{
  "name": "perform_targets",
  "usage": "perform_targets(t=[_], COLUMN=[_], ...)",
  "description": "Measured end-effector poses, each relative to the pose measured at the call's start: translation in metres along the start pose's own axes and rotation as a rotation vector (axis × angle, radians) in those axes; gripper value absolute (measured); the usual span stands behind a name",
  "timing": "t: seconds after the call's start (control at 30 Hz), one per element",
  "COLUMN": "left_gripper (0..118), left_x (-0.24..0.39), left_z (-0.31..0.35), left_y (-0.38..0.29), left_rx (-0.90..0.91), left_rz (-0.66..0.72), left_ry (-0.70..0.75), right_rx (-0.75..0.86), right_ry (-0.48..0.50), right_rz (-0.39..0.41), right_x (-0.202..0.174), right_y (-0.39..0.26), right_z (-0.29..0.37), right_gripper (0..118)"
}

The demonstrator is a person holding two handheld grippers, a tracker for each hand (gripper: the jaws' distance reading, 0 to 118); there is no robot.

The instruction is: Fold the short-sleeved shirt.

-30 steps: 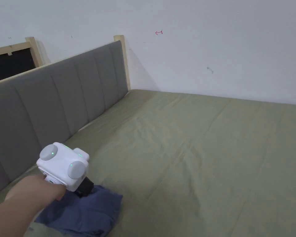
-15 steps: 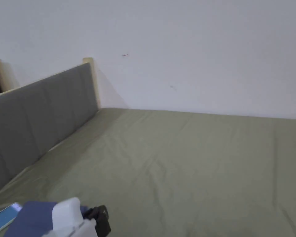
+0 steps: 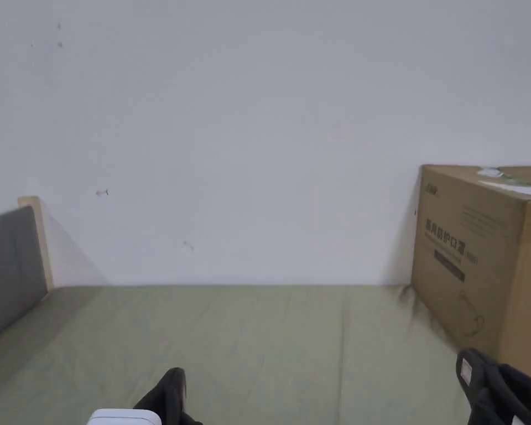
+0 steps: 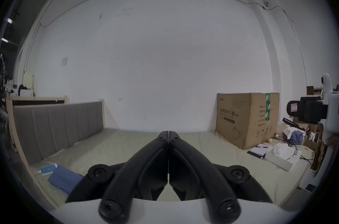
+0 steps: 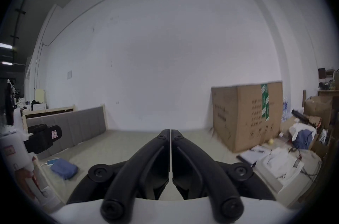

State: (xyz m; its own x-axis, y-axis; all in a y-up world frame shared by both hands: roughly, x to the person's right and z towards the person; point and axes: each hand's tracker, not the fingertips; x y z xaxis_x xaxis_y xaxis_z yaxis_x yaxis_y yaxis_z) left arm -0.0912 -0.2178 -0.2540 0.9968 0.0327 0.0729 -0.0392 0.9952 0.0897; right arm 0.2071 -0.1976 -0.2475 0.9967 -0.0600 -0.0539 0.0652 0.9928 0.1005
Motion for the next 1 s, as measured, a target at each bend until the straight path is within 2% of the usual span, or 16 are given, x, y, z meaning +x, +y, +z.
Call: perform_targets(t=[0.13,0.2,0.27,0.33,0.4,0.43,0.47,0.5,0.53,0.57,0.6,0.63,0.7,1.0], left_gripper=[0,0,0,0,1,7,20,44,92,117,117,118,118,118], left_x=[0.007,0.008,0.012,0.016,0.017,0.017,0.018,0.018,0.016,0.015,0.015,0.014,0.013,0.008], left_z=[0.012,0.014,0.018,0.02,0.026,0.027,0.027,0.028,0.029,0.028,0.024,0.026,0.027,0.019], left_y=[0.023,0.027,0.028,0.023,0.018,0.016,0.014,0.012,0.01,0.01,0.01,0.007,0.004,0.003], left_rx=[0.085,0.086,0.089,0.085,0.078,0.071,0.067,0.066,0.067,0.06,0.036,0.029,0.064,0.018], left_rz=[-0.019,-0.018,-0.042,-0.074,-0.077,-0.079,-0.082,-0.084,-0.08,-0.071,-0.054,-0.052,-0.049,-0.054], left_ry=[0.086,0.083,0.096,0.112,0.088,0.084,0.084,0.085,0.08,0.067,0.06,0.063,0.075,0.079], right_rx=[0.08,0.115,0.094,0.083,0.064,0.047,0.033,0.025,0.017,0.002,-0.02,-0.039,-0.011,-0.004], right_ry=[-0.039,-0.058,-0.143,-0.141,-0.164,-0.173,-0.177,-0.181,-0.182,-0.186,-0.191,-0.195,-0.204,-0.184], right_rz=[0.116,0.154,0.205,0.158,0.08,0.06,0.05,0.043,0.043,0.049,0.062,0.072,0.071,0.088], right_x=[-0.012,-0.016,-0.019,-0.014,-0.007,-0.004,-0.001,0.0,0.001,0.001,0.001,0.001,0.001,-0.008], right_y=[0.011,0.005,0.001,-0.003,-0.008,-0.009,-0.01,-0.012,-0.013,-0.013,-0.014,-0.015,-0.017,-0.018], right_z=[0.016,0.02,0.022,0.023,0.025,0.024,0.023,0.023,0.023,0.022,0.019,0.018,0.021,0.024], right_gripper=[3,3,3,3,3,10,18,33,65,95,115,117,118,118])
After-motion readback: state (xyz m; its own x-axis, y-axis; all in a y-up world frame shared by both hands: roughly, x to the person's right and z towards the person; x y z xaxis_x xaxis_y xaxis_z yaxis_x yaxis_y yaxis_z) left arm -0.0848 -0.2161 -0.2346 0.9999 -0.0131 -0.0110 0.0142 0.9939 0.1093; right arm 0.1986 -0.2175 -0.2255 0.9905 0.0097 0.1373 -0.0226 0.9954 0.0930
